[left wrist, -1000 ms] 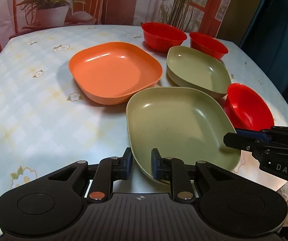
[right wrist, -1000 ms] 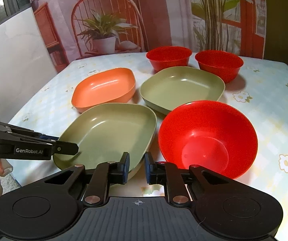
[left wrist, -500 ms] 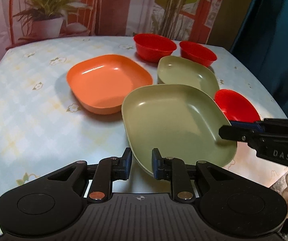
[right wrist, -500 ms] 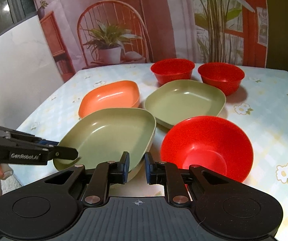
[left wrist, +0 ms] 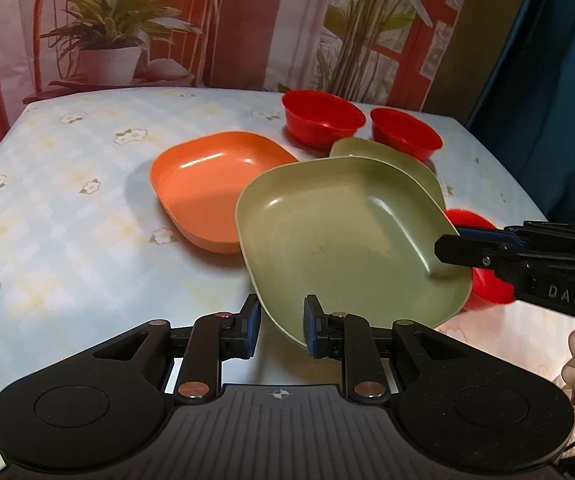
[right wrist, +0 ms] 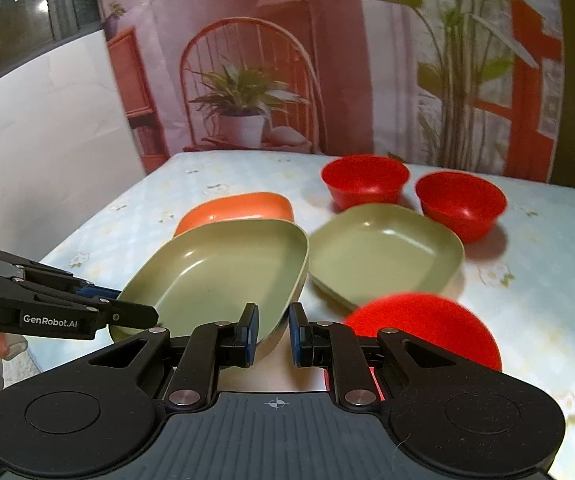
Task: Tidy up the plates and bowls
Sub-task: 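Lower the green plate onto the orange plate and open the left tool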
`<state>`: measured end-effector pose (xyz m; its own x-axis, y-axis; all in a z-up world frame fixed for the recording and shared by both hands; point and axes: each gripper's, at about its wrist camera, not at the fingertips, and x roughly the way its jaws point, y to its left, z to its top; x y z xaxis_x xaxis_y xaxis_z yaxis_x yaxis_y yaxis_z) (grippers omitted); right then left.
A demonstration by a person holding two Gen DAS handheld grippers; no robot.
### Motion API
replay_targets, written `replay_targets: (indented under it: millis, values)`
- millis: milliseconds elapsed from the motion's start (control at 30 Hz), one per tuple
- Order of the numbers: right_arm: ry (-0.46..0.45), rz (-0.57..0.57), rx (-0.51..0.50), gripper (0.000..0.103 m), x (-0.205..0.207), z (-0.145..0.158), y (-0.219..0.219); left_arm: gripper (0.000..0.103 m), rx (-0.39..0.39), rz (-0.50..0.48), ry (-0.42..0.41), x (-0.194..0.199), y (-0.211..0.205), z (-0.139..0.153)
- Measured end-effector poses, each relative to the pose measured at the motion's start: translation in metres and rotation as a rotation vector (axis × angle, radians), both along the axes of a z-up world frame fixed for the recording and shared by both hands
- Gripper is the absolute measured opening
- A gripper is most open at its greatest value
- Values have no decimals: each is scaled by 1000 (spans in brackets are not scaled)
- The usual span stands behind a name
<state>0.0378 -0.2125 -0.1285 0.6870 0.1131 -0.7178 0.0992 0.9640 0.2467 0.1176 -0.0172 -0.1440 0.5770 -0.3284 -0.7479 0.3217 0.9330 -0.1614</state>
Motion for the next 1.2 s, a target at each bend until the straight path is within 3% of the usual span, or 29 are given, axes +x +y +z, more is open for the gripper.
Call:
replay_targets:
  millis: [200,467,833,1200]
  values:
    - [-2,49,17,15,31,4,-8,27,48,15,-21,11,-2,5]
    - [0,151,-84,15,80,2,-6,29,11,78,9,42,9,7]
    - [45,212,-111,15,151,-31,-11,29,-10,166,41,81,17,1]
    - [92,243,-132,15,172,-59,-7,29,26,168,70,91,15,-13]
